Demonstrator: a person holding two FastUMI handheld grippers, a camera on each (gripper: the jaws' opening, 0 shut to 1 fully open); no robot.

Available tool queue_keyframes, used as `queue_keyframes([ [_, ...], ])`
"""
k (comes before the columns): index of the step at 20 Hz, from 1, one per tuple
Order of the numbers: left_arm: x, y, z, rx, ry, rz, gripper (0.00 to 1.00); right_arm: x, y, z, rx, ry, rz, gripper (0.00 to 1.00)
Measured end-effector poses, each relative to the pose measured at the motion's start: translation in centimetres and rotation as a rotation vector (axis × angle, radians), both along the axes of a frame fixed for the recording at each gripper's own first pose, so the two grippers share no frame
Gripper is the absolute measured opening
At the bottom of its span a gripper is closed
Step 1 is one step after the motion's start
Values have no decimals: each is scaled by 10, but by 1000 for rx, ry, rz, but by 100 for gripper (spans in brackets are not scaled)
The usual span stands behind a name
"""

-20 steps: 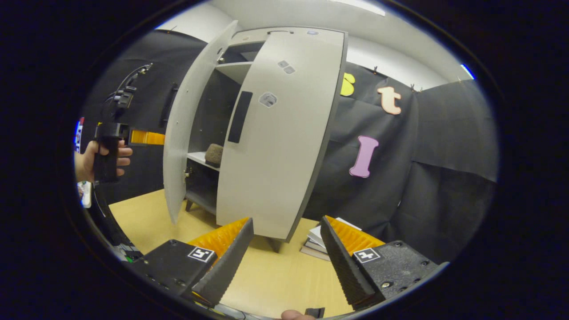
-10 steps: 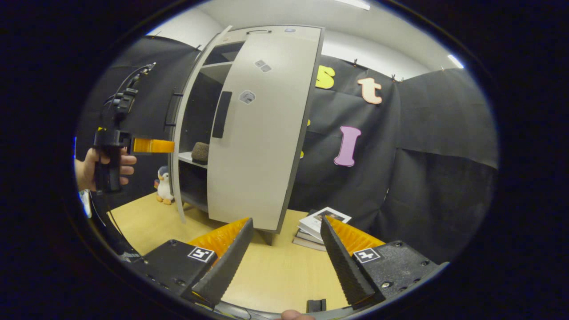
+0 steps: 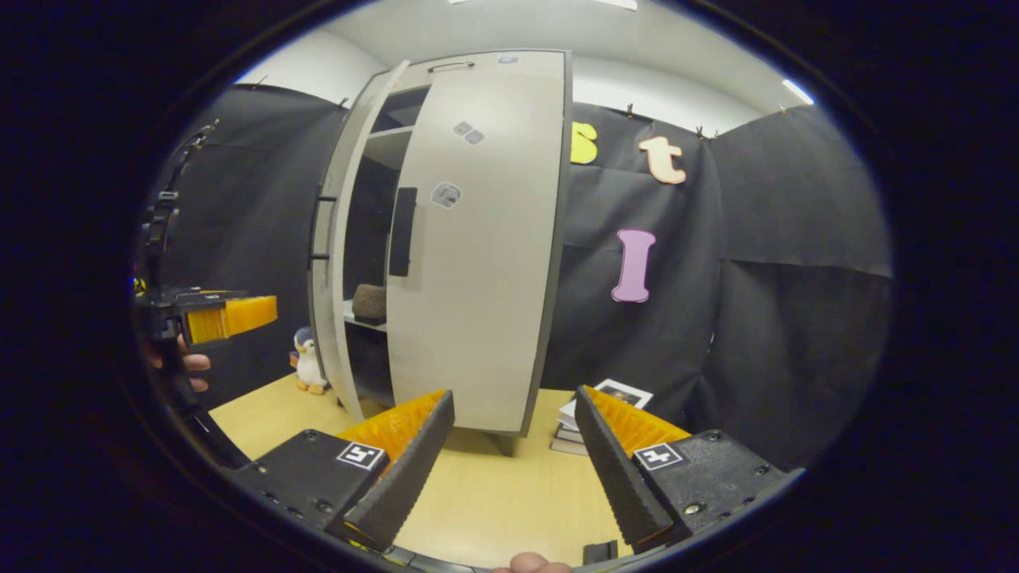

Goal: Grab one shoe with the right hand and put it into the shoe cabinet, grab the other shoe with the left hand and put it into the shoe cabinet; then close the right door with the right hand and the left door with the left hand.

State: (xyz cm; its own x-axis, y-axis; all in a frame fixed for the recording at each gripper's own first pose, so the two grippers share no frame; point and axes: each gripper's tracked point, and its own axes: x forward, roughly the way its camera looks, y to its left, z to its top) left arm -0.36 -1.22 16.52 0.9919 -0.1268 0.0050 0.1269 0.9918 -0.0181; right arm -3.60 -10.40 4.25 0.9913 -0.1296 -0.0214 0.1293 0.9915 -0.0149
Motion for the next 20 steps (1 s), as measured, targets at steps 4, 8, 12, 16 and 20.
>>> queue_keyframes([
  [4,-16,-11,13,-3,-23,18,95,16,-1,17,-54,3,-105,99],
  [8,-19,-14,2,21,27,-11,95,21,26,24,27,4,-84,99],
  [12,-16,1,-4,37,61,-5,95,17,45,34,23,-40,-36,100],
  [16,-19,2,-7,10,62,6,95,18,43,31,20,-58,-40,99],
  [20,-21,0,-1,20,38,1,95,19,37,30,36,-58,-41,100],
])
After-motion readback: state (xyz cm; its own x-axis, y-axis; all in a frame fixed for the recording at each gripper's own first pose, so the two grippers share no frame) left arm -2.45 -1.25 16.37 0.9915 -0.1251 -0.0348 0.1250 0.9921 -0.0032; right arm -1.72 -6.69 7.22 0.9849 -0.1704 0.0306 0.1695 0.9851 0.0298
